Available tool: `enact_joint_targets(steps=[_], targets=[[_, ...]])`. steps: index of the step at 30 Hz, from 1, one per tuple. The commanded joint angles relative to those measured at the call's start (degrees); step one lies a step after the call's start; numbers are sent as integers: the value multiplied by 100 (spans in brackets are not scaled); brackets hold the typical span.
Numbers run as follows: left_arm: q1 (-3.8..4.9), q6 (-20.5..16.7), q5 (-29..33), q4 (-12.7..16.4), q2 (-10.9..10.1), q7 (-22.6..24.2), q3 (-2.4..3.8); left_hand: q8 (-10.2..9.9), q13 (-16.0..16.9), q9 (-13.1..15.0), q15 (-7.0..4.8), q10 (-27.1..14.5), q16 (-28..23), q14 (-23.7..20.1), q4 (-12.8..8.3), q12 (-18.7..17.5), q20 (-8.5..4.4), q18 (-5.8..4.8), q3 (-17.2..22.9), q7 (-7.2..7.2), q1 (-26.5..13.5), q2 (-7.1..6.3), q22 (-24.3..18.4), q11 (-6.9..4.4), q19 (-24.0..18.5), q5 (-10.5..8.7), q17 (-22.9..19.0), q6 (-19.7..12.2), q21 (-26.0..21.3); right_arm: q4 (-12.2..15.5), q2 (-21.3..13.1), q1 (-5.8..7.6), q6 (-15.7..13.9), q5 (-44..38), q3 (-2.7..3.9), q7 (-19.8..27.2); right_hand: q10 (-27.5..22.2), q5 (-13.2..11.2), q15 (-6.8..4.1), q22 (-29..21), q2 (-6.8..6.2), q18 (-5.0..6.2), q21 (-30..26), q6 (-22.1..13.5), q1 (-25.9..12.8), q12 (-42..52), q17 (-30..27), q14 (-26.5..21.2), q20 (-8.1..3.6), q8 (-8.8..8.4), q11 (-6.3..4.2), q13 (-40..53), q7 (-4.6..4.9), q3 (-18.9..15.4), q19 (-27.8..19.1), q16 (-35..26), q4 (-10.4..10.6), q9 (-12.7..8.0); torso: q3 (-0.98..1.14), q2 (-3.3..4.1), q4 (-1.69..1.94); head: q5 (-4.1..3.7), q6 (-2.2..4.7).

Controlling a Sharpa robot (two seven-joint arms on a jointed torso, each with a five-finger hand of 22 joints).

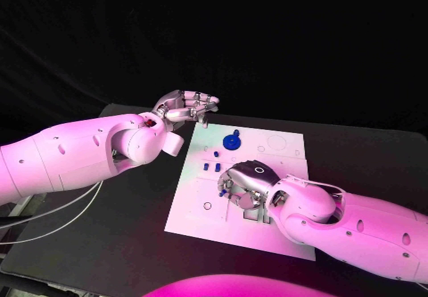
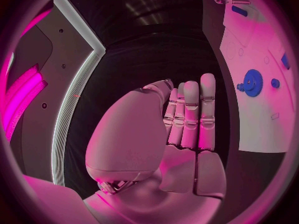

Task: Assemble the parts on the task board

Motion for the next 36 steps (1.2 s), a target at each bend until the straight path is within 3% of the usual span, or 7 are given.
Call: enact_joint_targets(steps=[1, 22, 27, 28, 30, 36], targets=[[5, 95, 31, 13, 6, 17, 3, -38, 4, -5, 9, -26, -30, -19, 10, 20, -4, 87, 32, 6, 7, -58, -5, -6, 16, 21, -5, -21, -36, -26, 20, -25, 88, -68, -4, -31, 2, 12, -35, 1142, -5, -77, -18, 23, -67, -24, 114, 320, -31, 18, 13, -6, 2, 5, 189, 12, -38, 8, 5, 4, 1, -3, -12], [6, 101, 31, 17, 5, -6, 3, -38, 4, -5, 11, -30, -30, -20, 12, 24, -3, 87, 39, 8, -2, -58, -6, -4, 16, 22, -6, -22, -38, -77, 125, -50, 343, -94, -8, -44, -12, 48, -24, 1140, -46, -74, -33, -29, -229, -75, 103, 318, -22, -6, 26, -17, 6, -59, 184, 9, -11, 17, -5, -2, -2, 25, -24], [6, 104, 31, 17, 4, -14, 3, -38, 5, -5, 12, -33, -30, -20, 11, 28, -2, 87, 47, 8, -5, -57, -7, -4, 17, 23, -8, -23, -39, -109, 133, -51, 303, -111, -12, -109, -181, 138, 33, 1097, -112, -53, -136, -226, -368, -197, 71, 308, 7, -128, 95, -57, 94, -97, 131, -7, 35, -28, -2, -2, 5, 31, -14], [6, 105, 31, 17, 3, -16, 3, -38, 5, -5, 12, -33, -30, -20, 11, 28, -2, 87, 47, 8, -5, -57, -7, -4, 17, 23, -8, -23, -39, -112, 133, -51, 280, -113, -13, -118, -330, 150, 94, 1059, -170, -35, -225, -431, -449, -288, 37, 295, 47, -262, 167, -94, 186, -110, 86, -25, 68, -88, -2, -3, 3, 31, -15], [6, 107, 31, 18, 1, -20, 3, -38, 5, -5, 12, -33, -30, -20, 11, 28, -2, 87, 47, 8, -5, -57, -7, -4, 17, 23, -8, -23, -39, -114, 132, -50, 217, -112, -14, -133, -446, 148, 134, 1003, -209, -8, -353, -505, -484, -351, -13, 278, 84, -322, 225, -125, 232, -116, 21, -52, 74, -118, -3, -3, -1, 31, -11], [6, 121, 31, 18, -1, -32, 3, -38, 5, -5, 12, -33, -30, -20, 11, 28, -2, 87, 47, 8, -5, -57, -7, -4, 17, 23, -8, -23, -39, -52, 95, -52, 8, -123, -15, -143, -604, 136, 179, 932, -287, 27, -515, -615, -522, -406, -83, 248, 137, -411, 272, -164, 242, -142, -62, -92, 60, -162, 3, -2, 1, 33, -6]])
